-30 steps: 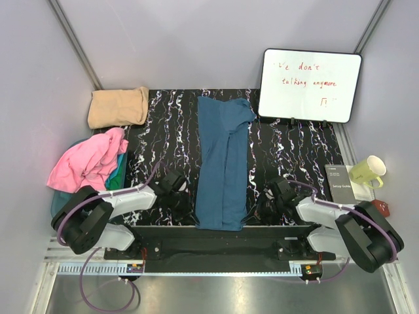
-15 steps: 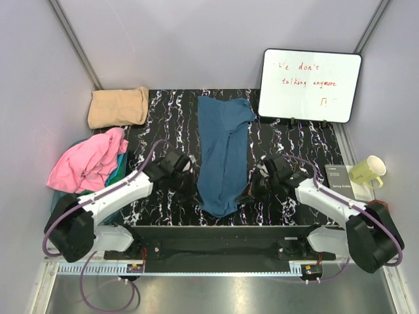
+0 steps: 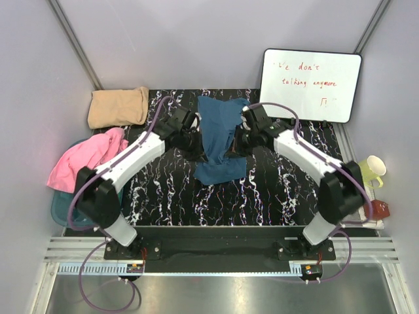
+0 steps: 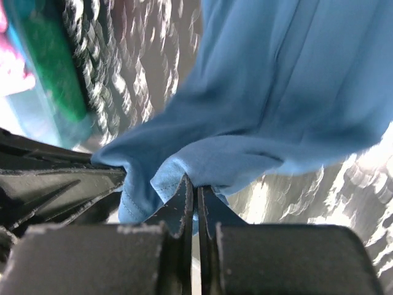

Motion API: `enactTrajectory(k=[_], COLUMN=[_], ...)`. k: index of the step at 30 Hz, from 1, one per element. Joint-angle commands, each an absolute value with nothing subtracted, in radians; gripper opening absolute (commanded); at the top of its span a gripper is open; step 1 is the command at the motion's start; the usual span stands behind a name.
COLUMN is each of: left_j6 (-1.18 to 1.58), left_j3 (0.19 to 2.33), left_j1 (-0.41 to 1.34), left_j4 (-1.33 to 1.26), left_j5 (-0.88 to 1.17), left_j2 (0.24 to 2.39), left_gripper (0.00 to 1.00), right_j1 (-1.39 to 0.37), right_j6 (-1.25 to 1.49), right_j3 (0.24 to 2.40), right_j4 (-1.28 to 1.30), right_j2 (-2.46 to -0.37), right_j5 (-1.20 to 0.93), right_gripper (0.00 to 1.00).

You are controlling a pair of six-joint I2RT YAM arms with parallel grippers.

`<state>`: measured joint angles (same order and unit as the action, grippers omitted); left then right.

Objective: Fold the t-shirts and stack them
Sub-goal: Fold the folded rectangular tshirt in 1/3 of the way

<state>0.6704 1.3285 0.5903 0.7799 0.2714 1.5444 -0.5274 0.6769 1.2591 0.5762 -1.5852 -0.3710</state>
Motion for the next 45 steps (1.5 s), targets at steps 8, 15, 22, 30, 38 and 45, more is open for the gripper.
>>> enactTrajectory(k=[8, 15, 22, 30, 38, 45], left_j6=[0.52, 0.5, 0.462, 0.417, 0.387, 0.397], left_j3=[1.666, 1.821, 1.864, 1.792, 1.709, 1.579], left_j1=[0.428, 0.385, 0.365, 0.36, 0.362, 0.37], left_j4=[0.807, 0.822, 0.836, 0.838, 0.838, 0.792], left_j5=[0.344, 0.408, 0.422, 0.426, 0.457, 0.505], left_j2=[1.91, 2.06, 2.074, 2.028, 1.956, 1.905], left_gripper=[0.0, 0.25, 0.99, 0.99, 0.99, 0.99], right_j1=[-0.371, -0.344, -0.336, -0.296, -0.275, -0.267], right_j6=[0.474, 0.451, 0.457, 0.498, 0.463, 0.41], right_j3=[1.686, 1.81, 1.888, 2.043, 2.212, 2.024], right_j4=[0.736, 0.781, 0.782, 0.787, 0.897, 0.867], right_j2=[-1.913, -2.051, -2.17, -2.241, -2.396, -2.165], right_j5=[-0.212, -0.173, -0.143, -0.068, -0.042, 0.1], right_gripper=[0.0, 0.0, 0.0, 0.0, 0.59, 1.0])
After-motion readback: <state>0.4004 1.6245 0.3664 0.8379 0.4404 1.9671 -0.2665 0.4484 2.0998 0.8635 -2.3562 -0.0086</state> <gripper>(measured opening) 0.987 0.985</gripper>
